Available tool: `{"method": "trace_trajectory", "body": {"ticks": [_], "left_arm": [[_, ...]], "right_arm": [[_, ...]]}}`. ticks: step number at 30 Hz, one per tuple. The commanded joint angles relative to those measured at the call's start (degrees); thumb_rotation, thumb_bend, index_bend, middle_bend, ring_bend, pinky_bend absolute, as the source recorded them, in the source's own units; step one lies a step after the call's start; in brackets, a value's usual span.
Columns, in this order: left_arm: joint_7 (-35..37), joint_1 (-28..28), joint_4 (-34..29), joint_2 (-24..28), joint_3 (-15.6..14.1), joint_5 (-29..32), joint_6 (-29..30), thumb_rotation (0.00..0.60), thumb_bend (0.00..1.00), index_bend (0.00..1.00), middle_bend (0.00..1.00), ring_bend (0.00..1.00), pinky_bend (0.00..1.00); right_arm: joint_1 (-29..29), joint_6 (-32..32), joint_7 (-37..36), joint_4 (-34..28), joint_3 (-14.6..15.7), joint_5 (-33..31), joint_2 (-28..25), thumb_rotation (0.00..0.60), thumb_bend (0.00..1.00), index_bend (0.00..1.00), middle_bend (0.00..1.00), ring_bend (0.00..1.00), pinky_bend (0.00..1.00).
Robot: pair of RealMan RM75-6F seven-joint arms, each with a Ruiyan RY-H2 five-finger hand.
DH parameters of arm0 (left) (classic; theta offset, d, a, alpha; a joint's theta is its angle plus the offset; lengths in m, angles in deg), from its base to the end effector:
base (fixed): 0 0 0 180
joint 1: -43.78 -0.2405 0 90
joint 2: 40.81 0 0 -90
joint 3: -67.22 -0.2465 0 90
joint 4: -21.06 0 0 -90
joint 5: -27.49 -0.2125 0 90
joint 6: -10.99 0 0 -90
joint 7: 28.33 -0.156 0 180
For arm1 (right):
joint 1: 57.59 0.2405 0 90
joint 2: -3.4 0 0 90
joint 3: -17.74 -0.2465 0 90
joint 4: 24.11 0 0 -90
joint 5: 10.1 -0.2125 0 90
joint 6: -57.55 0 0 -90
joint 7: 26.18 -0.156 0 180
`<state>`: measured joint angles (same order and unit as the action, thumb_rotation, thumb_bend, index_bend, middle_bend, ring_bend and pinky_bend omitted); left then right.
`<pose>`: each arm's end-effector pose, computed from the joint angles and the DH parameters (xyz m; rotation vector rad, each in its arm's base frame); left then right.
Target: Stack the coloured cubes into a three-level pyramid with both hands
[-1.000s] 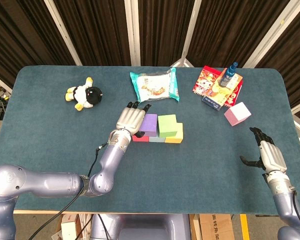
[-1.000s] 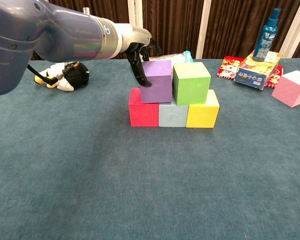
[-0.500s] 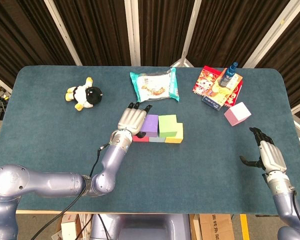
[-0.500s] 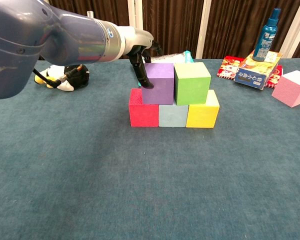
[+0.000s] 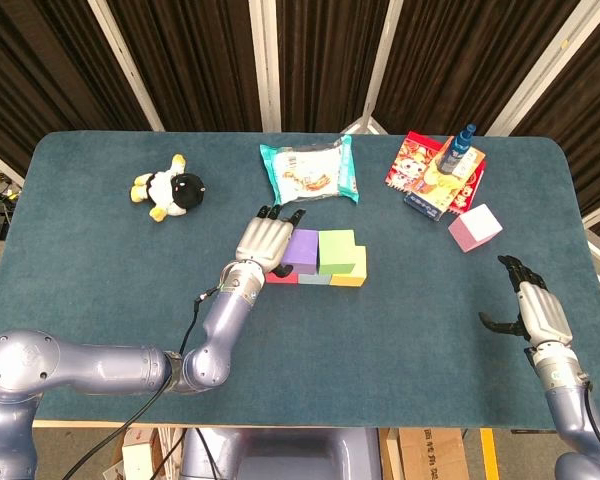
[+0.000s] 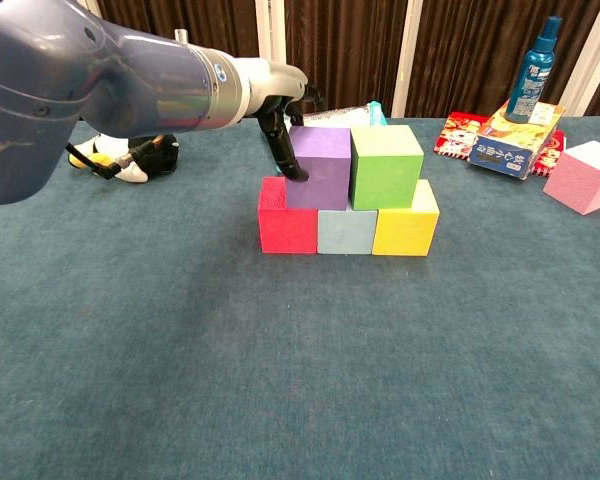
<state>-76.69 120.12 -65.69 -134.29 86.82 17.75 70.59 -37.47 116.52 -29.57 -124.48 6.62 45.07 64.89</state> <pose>0.0237 0.3957 -0.0424 -1.8392 -1.0204 -0.7424 -0.2881 -0.2822 0.1271 1.2193 -1.4124 0.8598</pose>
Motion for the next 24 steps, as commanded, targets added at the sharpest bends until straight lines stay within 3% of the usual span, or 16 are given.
{"method": "trace_trajectory", "body": {"ticks": [1, 9, 15, 24], "left_arm": [[-0.2, 0.1, -0.1, 0.1, 0.0, 0.3, 0.0, 0.600, 0.31, 0.05, 0.25, 0.05, 0.07], [0.0, -0.1, -0.4, 0.3, 0.0, 0.5, -0.1, 0.600, 0.29, 0.04, 0.17, 0.04, 0.07], [1.2, -0.7, -2.1, 1.5, 0.4, -0.9, 0.0, 0.600, 0.20, 0.01, 0.09, 0.00, 0.05], [5.2, -3.0, -8.7, 5.7, 1.9, -5.9, 1.7, 0.600, 0.15, 0.00, 0.06, 0.00, 0.04]], "right_arm": [[0.0, 0.0, 0.0, 0.0, 0.0, 0.0, 0.0, 0.600, 0.31, 0.00, 0.00, 0.00, 0.00], [0.0, -0.1, -0.1, 0.0, 0.0, 0.1, -0.1, 0.600, 0.31, 0.00, 0.00, 0.00, 0.00], [0.1, -0.5, -0.1, -0.1, 0.2, 0.2, -0.1, 0.600, 0.31, 0.00, 0.00, 0.00, 0.00], [0.1, -0.7, -0.3, -0.5, 0.3, 0.6, -0.3, 0.600, 0.31, 0.00, 0.00, 0.00, 0.00]]}}
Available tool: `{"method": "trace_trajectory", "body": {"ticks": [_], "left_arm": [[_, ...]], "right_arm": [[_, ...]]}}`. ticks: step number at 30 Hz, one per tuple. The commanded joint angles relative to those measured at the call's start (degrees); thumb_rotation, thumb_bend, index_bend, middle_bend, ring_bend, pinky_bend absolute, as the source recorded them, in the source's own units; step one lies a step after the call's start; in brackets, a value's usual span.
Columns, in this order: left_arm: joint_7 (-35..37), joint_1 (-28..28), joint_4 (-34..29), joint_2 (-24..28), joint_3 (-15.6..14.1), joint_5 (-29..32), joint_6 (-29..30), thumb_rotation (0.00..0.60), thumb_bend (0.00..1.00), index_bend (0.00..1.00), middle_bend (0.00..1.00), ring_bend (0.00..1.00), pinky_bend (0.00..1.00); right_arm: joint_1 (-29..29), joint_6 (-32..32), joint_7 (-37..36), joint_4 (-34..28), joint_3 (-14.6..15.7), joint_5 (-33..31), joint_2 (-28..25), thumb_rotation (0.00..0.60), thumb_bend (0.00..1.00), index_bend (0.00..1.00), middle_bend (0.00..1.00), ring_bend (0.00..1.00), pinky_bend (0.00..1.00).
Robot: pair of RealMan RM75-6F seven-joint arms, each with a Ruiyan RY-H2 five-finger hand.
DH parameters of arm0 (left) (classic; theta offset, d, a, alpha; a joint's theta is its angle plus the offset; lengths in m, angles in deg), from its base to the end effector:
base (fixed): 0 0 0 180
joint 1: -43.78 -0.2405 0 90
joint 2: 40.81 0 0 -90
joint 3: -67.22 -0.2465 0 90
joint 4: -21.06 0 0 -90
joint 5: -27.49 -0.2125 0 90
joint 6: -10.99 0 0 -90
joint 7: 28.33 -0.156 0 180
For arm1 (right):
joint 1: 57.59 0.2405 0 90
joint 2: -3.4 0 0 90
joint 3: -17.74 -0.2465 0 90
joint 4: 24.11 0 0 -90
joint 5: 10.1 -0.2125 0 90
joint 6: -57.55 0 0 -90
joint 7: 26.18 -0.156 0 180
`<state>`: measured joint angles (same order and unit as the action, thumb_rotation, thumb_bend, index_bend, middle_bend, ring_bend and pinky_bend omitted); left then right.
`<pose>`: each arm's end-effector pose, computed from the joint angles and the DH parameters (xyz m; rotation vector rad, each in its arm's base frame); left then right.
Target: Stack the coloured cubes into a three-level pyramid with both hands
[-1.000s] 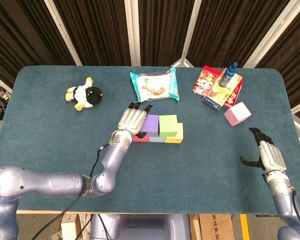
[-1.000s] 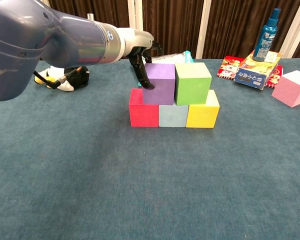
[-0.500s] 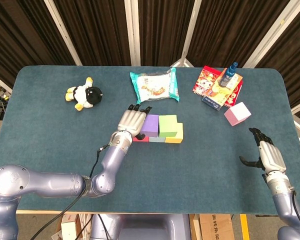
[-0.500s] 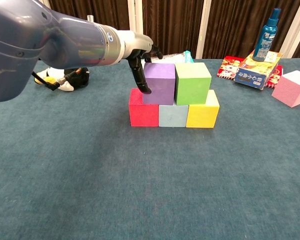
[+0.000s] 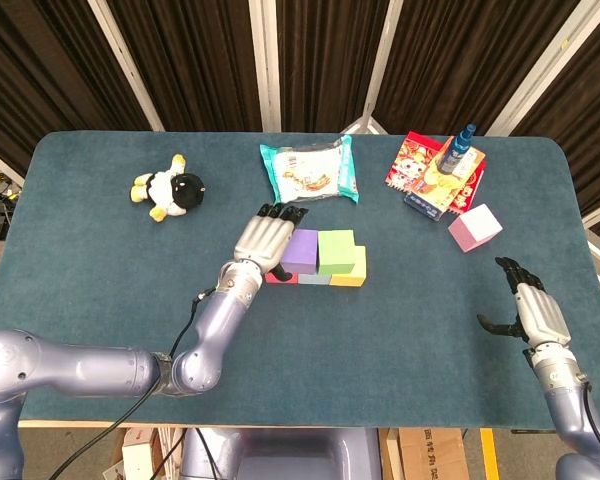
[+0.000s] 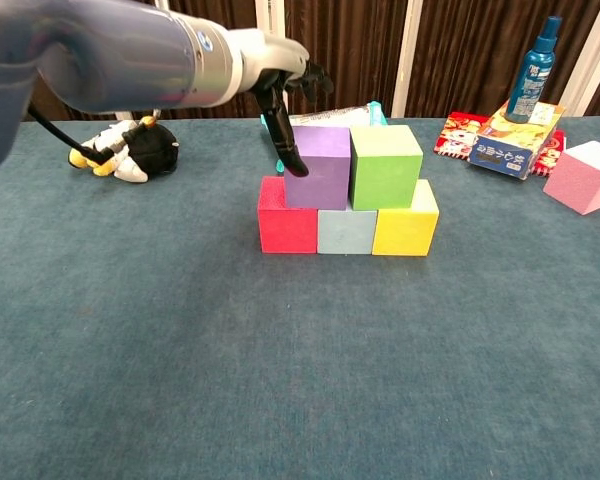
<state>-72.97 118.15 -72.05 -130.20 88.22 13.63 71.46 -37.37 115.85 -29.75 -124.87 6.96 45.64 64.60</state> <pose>0.0330 0.3885 -0.0204 -1.8395 -1.0391 -0.8524 -0.2864 -0.2808 0.1251 1.2383 -1.4217 0.8545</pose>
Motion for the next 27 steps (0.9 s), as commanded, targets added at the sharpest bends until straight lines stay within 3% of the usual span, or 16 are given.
{"method": "trace_trajectory", "body": {"ticks": [1, 15, 27], "left_arm": [[2.2, -1.6, -3.5, 2.4, 0.7, -2.6, 1.3, 0.600, 0.15, 0.00, 0.06, 0.00, 0.04], [12.7, -14.4, -20.1, 15.8, -1.8, -15.2, 8.8, 0.600, 0.15, 0.00, 0.05, 0.00, 0.04], [22.4, -33.8, -28.5, 26.3, -13.5, -35.7, 23.4, 0.600, 0.15, 0.00, 0.04, 0.00, 0.03]], "right_arm": [[0.0, -0.1, -0.1, -0.2, 0.0, 0.1, -0.1, 0.600, 0.31, 0.00, 0.00, 0.00, 0.00], [0.3, -0.3, 2.0, -1.8, 1.4, 2.2, -0.4, 0.600, 0.31, 0.00, 0.00, 0.00, 0.00], [0.9, 0.5, 6.5, -2.6, 2.7, 1.3, 1.0, 0.600, 0.31, 0.00, 0.00, 0.00, 0.00]]}}
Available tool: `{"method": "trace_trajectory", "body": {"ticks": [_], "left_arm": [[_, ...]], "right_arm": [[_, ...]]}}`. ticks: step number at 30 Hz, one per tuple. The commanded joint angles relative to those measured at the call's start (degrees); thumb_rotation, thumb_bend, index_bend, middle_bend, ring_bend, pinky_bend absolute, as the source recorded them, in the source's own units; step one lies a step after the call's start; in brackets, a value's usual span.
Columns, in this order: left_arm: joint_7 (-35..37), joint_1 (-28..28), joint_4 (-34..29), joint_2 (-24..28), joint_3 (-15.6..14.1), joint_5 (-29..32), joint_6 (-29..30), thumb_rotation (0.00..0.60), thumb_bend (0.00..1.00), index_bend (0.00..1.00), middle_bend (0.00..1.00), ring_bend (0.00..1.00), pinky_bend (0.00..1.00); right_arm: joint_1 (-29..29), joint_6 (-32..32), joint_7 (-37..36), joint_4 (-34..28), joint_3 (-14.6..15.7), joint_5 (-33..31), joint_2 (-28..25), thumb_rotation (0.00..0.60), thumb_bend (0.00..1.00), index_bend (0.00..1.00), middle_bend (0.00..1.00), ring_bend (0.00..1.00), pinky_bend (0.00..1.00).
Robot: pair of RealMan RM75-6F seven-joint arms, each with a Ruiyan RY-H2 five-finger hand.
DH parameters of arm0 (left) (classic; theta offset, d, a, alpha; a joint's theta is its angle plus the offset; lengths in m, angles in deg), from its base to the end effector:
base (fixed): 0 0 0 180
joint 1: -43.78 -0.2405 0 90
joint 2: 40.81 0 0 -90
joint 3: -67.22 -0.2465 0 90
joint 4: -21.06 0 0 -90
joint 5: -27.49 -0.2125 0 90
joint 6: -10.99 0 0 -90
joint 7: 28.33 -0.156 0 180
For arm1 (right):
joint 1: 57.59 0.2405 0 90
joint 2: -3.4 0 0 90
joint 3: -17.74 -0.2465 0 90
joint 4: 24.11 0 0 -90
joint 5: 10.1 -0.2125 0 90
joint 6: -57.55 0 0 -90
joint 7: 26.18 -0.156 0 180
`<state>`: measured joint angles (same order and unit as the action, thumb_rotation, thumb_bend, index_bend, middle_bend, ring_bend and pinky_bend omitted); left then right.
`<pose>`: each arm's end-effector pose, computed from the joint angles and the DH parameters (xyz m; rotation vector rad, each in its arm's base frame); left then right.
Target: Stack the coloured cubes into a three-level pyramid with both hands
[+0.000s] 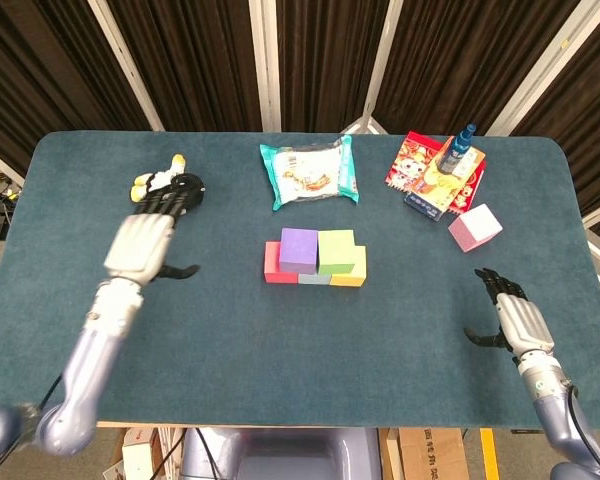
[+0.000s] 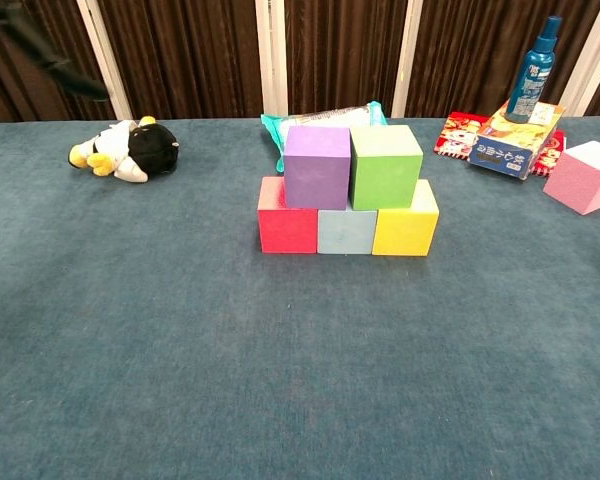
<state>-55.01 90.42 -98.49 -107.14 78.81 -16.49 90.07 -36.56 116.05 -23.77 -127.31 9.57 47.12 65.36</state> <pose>-0.0914 0.3261 0.1119 -1.5136 -1.0044 -1.0547 -0.2749 -0.2704 0.1074 1.3605 -1.3888 0.7850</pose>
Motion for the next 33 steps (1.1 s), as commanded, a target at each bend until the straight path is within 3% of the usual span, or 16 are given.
{"method": "trace_trajectory", "body": {"ticks": [1, 6, 13, 23, 33], "left_arm": [[5.6, -7.6, -2.1, 3.8, -4.9, -7.1, 5.7, 0.600, 0.15, 0.00, 0.04, 0.00, 0.03], [8.6, -12.9, -1.3, 6.5, -7.9, -12.2, 7.8, 0.600, 0.15, 0.00, 0.03, 0.00, 0.02], [8.2, -16.7, 0.8, 8.5, -9.5, -15.9, 8.8, 0.600, 0.12, 0.00, 0.01, 0.00, 0.00], [9.6, -18.3, 2.1, 9.3, -7.3, -14.1, 6.4, 0.600, 0.09, 0.00, 0.00, 0.00, 0.00], [10.1, -19.3, 2.4, 8.9, -5.9, -13.2, 3.2, 0.600, 0.09, 0.00, 0.00, 0.00, 0.00]], "right_arm": [[0.1, 0.5, 0.8, -0.2, 0.1, -0.3, 0.3, 0.600, 0.31, 0.00, 0.00, 0.00, 0.00], [0.4, 1.2, 2.2, -0.4, 0.0, -1.1, 0.7, 0.600, 0.31, 0.00, 0.00, 0.00, 0.00], [1.0, 2.0, 4.8, -1.5, -0.1, -2.4, 1.0, 0.600, 0.31, 0.00, 0.00, 0.00, 0.00], [4.2, 2.7, 10.8, -6.0, -1.4, -6.1, 3.2, 0.600, 0.31, 0.00, 0.00, 0.00, 0.00], [9.3, 6.0, 19.3, -7.5, -2.8, -11.2, 11.9, 0.600, 0.31, 0.00, 0.00, 0.00, 0.00]]}}
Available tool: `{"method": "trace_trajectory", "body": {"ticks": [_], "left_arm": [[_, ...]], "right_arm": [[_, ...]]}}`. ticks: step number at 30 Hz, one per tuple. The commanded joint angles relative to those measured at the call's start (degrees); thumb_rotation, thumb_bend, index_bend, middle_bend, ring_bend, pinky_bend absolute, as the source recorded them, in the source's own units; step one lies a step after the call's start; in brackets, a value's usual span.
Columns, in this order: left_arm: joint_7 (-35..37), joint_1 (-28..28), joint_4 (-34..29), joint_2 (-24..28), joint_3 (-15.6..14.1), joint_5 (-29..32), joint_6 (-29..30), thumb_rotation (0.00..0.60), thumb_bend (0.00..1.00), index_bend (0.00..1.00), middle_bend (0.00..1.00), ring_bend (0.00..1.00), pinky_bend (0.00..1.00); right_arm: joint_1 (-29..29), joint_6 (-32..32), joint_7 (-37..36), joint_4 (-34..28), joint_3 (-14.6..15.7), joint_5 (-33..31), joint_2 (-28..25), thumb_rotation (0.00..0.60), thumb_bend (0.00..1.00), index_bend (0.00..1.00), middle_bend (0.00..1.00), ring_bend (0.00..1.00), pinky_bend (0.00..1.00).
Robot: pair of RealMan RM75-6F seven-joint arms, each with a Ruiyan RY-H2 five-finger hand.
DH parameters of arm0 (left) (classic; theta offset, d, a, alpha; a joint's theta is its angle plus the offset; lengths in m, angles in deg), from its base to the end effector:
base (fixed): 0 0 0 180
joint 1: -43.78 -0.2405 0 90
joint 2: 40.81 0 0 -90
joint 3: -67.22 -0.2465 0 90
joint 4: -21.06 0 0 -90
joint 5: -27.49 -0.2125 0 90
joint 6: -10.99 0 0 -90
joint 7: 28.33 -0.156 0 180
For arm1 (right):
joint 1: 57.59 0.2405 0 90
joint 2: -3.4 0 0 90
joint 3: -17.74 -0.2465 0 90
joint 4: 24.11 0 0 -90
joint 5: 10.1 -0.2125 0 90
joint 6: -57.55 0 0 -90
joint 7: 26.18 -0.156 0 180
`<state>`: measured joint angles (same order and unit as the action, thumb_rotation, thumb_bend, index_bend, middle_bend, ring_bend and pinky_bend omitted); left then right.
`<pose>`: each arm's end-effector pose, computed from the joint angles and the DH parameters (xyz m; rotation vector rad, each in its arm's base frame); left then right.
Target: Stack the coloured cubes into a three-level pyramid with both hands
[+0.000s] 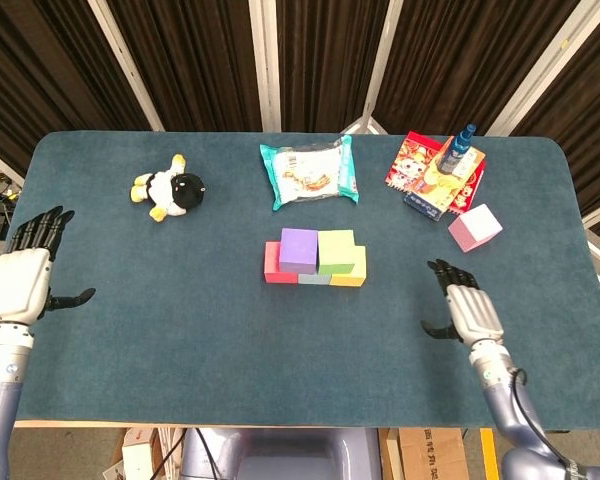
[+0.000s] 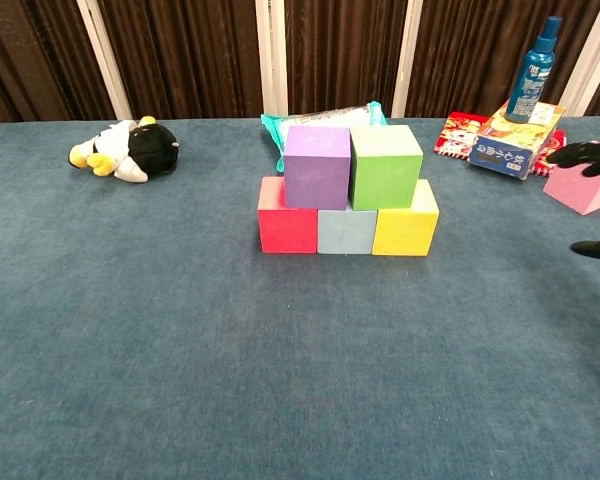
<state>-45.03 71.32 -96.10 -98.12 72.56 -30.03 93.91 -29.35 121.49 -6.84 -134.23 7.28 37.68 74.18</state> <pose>-0.2002 0.2766 0.1621 -1.3266 -0.9886 -0.9276 -0.2035 -0.2862 0.0616 1.4594 -1.3540 0.8205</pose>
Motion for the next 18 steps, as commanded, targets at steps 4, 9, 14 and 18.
{"method": "trace_trajectory", "body": {"ticks": [4, 9, 14, 18], "left_arm": [[0.4, -0.7, 0.1, 0.0, 1.1, 0.4, -1.1, 0.600, 0.09, 0.00, 0.00, 0.00, 0.00], [0.5, -1.1, 0.1, 0.1, 1.8, 0.4, -1.9, 0.600, 0.09, 0.00, 0.00, 0.00, 0.00], [0.6, -1.5, 0.1, 0.1, 2.3, 0.4, -2.5, 0.600, 0.09, 0.00, 0.00, 0.00, 0.00], [0.6, -1.8, 0.3, 0.1, 2.8, 0.5, -2.9, 0.600, 0.09, 0.00, 0.00, 0.00, 0.00]], "right_arm": [[3.5, 1.7, 4.6, -0.5, -1.2, -4.0, 5.3, 0.600, 0.31, 0.00, 0.00, 0.00, 0.00], [5.3, 2.0, 6.2, -0.4, -2.1, -6.1, 6.7, 0.600, 0.31, 0.00, 0.00, 0.00, 0.00], [6.7, 2.1, 7.1, -0.2, -2.8, -7.7, 7.5, 0.600, 0.31, 0.00, 0.00, 0.00, 0.00], [7.4, 1.9, 7.3, -0.5, -3.0, -8.7, 7.8, 0.600, 0.31, 0.00, 0.00, 0.00, 0.00]]}}
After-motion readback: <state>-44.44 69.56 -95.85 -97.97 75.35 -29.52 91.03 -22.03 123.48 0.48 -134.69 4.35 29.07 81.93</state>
